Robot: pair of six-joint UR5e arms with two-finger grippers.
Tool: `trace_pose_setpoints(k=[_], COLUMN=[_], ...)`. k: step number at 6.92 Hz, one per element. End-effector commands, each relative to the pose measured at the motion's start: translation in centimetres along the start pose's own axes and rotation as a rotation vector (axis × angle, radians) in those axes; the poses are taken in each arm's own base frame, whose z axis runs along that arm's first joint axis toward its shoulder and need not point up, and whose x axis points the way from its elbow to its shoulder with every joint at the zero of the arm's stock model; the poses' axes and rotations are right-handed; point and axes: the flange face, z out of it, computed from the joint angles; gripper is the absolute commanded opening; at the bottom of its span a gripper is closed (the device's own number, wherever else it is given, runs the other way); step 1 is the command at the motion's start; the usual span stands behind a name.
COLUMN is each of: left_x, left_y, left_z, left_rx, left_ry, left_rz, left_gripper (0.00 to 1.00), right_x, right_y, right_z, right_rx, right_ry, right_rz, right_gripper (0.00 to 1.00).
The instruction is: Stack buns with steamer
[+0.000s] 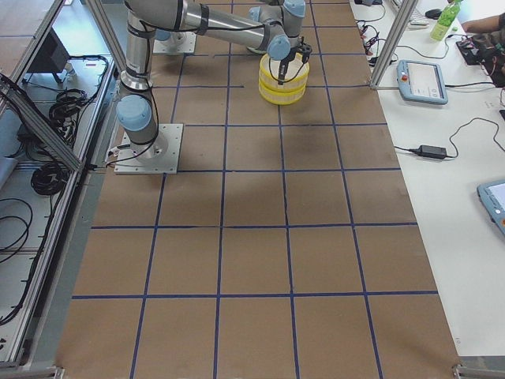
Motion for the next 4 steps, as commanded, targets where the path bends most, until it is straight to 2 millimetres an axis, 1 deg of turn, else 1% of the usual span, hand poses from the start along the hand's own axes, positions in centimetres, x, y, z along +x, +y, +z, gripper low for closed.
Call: trace_pose_setpoints(k=[1, 2, 3, 4], left_x=[-0.6, -1.4, -0.7, 0.0], left_y=[0.2, 0.7, 1.5, 2.1], left_z=[-1.8, -3.1, -5.3, -6.9], left_rx=[0.030, 0.047, 0.076, 0.049], left_ry=[-0.002, 0.015, 0.151, 0.286], left_rz=[-0.041, -0.155, -0.206, -0.286], left_gripper=[0.24, 0.22, 0.20, 0.20], right_x=[0.1, 0.0, 0.1, 0.2], right_y=[0.2, 0.1, 0.2, 0.0], right_z=[0.3, 0.4, 0.3, -0.3], right_rx=[0.001, 0.000, 0.000, 0.017], right_ry=[-0.001, -0.001, -0.001, -0.001], right_rz=[0.004, 0.000, -0.001, -0.011], right_gripper=[0.24, 0.44, 0.78, 0.94])
